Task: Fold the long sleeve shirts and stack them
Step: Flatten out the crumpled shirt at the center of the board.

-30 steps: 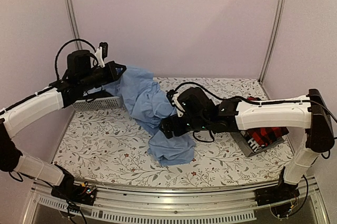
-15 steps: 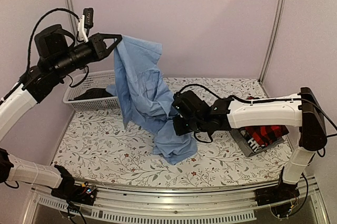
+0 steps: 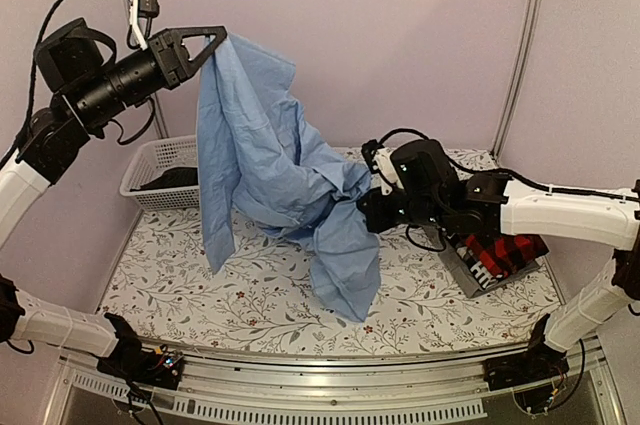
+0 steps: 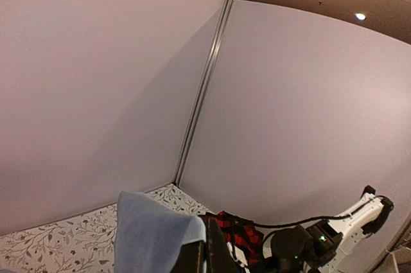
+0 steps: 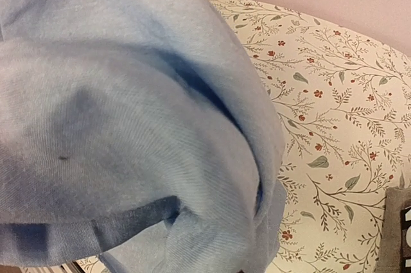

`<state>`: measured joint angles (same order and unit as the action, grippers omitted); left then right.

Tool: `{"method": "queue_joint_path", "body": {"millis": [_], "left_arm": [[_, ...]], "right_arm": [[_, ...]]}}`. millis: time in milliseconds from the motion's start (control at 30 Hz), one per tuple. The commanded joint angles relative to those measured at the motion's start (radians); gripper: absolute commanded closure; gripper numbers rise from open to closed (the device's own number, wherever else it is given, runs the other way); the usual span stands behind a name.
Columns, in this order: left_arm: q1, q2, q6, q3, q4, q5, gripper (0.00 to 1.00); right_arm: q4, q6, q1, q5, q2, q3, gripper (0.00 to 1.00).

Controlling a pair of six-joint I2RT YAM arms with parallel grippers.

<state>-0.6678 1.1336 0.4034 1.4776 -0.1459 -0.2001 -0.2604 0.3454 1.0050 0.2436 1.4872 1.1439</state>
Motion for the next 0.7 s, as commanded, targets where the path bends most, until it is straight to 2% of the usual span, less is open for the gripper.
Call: {"method": "queue_joint_path", "body": {"millis": [0,133,233,300,400,533,667], "left_arm": [[-0.049,0.002,-0.06,0.052,-0.011,-0.031,1.0],[-0.052,0.076,-0.042,0.086,-0.104,0.087,1.0],[-0.041,0.178,-0.026,0.174,-0.23,0.195,1.0],[-0.029,0.256,-0.002,0.241,-0.285,0.197,1.0],[-0.021,0.344,0.028,0.353,-0.346,0.221,1.0],[-0.023,0.417,0.042,0.465,-0.379,0.208,1.0],[-0.026,0.45,0.05,0.512,-0.391,0.208,1.0]], "right_arm": [[0.095,-0.06,-0.095,-0.13,-0.034,-0.004,1.0],[0.105,-0.07,-0.121,-0.181,0.05,0.065,0.93],[0.1,-0.051,-0.113,-0.178,0.101,0.104,0.74],[0.095,-0.037,-0.086,-0.109,0.106,0.11,0.64],[0.081,-0.031,-0.013,0.052,0.096,0.117,0.43],[0.09,-0.014,0.098,0.239,0.082,0.107,0.25],[0.116,0.014,0.199,0.395,0.099,0.105,0.21]]}}
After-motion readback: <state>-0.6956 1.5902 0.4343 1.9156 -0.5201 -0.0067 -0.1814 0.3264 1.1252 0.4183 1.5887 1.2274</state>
